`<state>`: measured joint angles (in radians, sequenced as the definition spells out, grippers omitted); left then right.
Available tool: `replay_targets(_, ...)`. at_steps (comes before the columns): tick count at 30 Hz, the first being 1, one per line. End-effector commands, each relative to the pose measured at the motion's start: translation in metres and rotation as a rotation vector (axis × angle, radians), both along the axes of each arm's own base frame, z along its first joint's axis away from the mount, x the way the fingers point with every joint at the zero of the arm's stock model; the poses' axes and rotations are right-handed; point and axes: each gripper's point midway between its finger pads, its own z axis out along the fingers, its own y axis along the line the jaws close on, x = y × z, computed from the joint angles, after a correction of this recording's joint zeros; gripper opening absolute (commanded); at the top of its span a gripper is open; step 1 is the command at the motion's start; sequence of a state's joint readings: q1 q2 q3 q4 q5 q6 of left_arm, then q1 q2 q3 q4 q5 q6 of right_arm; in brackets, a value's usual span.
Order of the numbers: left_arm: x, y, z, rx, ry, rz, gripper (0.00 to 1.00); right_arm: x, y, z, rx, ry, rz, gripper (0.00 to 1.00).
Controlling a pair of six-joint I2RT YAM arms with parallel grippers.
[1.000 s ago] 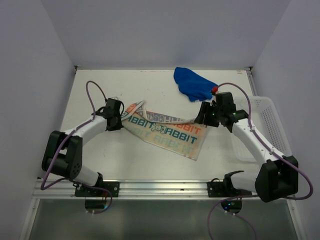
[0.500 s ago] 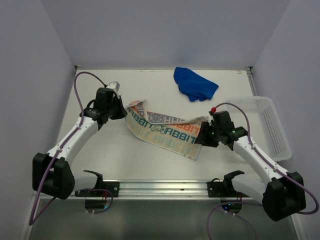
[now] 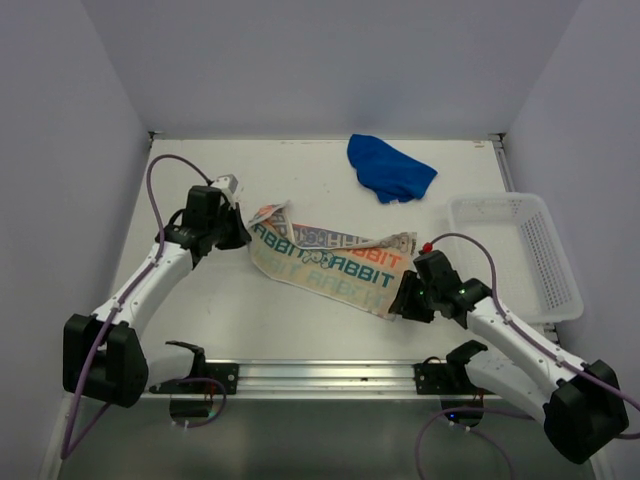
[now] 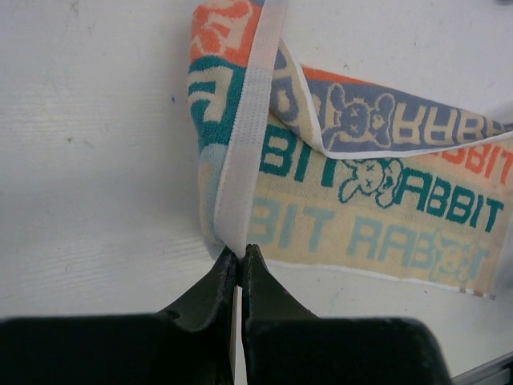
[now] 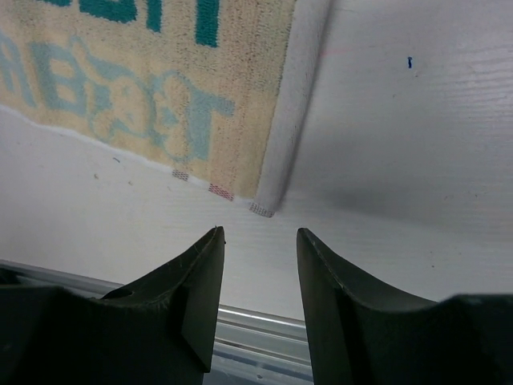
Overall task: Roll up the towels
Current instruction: Flatten the towel
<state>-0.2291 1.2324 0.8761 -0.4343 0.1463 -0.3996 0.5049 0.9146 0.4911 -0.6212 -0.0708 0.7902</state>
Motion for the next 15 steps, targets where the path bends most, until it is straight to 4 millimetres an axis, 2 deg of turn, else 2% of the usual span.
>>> replay_targets(1,0.000,-0.004,0.005,-0.023,-0.039,-0.042,0.00,0.001,-0.003,-0.006,0.003,0.005,-0.082,0.45)
replay_targets(5,-0.001,-0.007,0.002,-0.041,-0.035,-0.055,0.00,0.002,0.000,-0.013,0.005,0.029,-0.083,0.45)
replay_targets(11,-0.003,-0.010,0.000,-0.055,-0.039,-0.073,0.00,0.001,-0.005,-0.022,-0.038,0.040,-0.089,0.45)
replay_targets(15,-0.003,-0.011,0.004,-0.062,-0.050,-0.079,0.00,0.001,-0.004,-0.028,-0.048,0.054,-0.095,0.44)
